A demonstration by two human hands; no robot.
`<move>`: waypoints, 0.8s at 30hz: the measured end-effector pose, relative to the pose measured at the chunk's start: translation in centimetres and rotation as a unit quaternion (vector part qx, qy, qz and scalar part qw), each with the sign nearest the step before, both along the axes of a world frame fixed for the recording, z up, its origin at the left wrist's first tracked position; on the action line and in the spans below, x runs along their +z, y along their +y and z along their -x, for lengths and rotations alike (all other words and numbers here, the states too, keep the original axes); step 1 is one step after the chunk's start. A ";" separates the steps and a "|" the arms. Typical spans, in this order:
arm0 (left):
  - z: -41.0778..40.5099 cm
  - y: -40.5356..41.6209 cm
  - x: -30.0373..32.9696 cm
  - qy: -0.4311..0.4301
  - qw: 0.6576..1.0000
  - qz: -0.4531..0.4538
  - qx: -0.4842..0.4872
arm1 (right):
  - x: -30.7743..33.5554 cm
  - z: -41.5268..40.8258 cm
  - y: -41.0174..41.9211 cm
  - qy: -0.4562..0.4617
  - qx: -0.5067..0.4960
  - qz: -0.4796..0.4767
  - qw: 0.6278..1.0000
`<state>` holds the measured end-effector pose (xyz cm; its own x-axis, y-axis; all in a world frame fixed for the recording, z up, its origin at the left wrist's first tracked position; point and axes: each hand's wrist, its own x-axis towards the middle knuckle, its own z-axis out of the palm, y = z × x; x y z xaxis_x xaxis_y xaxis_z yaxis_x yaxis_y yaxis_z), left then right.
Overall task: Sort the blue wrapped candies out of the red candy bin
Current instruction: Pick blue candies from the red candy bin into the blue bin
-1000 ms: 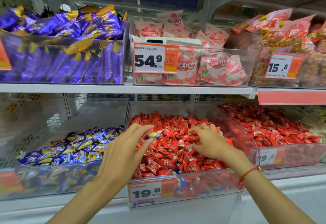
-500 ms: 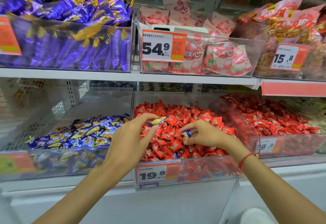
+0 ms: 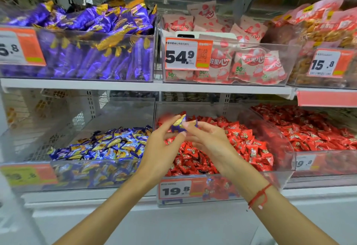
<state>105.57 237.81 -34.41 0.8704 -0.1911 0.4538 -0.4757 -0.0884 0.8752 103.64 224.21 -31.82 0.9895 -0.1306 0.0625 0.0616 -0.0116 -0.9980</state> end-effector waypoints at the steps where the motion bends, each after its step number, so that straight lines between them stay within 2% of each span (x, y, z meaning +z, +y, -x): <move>1: 0.0 0.3 0.0 -0.020 1.000 0.000 0.003 | 0.1 -0.1 0.0 0.015 0.017 -0.020 1.000; 3: 0.0 1.0 0.2 -0.053 0.999 -0.004 0.007 | 0.4 -0.1 -0.2 0.040 0.035 -0.061 0.997; 5: -0.1 1.7 0.4 -0.073 0.997 -0.007 0.012 | 0.6 -0.1 -0.2 0.049 0.057 -0.059 0.995; 9: -0.4 3.0 1.1 -0.092 0.995 0.013 0.045 | 0.7 0.1 0.3 0.018 0.080 0.036 0.996; 12: -1.4 5.2 1.0 -0.118 0.983 0.012 0.142 | 1.1 0.2 -0.1 -0.010 0.092 0.114 0.989; 14: -2.6 7.3 0.3 -0.105 0.966 -0.048 0.233 | 1.3 -0.1 -1.2 -0.023 0.068 0.171 0.983; 16: -3.4 8.8 -0.7 -0.052 0.941 -0.166 0.290 | 1.5 -0.4 -2.6 -0.029 0.048 0.200 0.978; 18: -3.6 9.1 -1.7 -0.041 0.923 -0.253 0.288 | 1.4 -0.9 -4.1 -0.030 0.050 0.224 0.973; 19: -3.5 8.8 -1.9 -0.065 0.922 -0.260 0.279 | 1.3 -1.0 -4.8 -0.032 0.058 0.235 0.970; 22: -2.3 6.8 -2.0 -0.179 0.928 -0.237 0.224 | 0.7 -1.6 -6.9 -0.039 0.115 0.283 0.951; 24: -1.9 5.6 -2.6 -0.249 0.914 -0.276 0.163 | 0.3 -2.1 -8.0 -0.034 0.174 0.352 0.919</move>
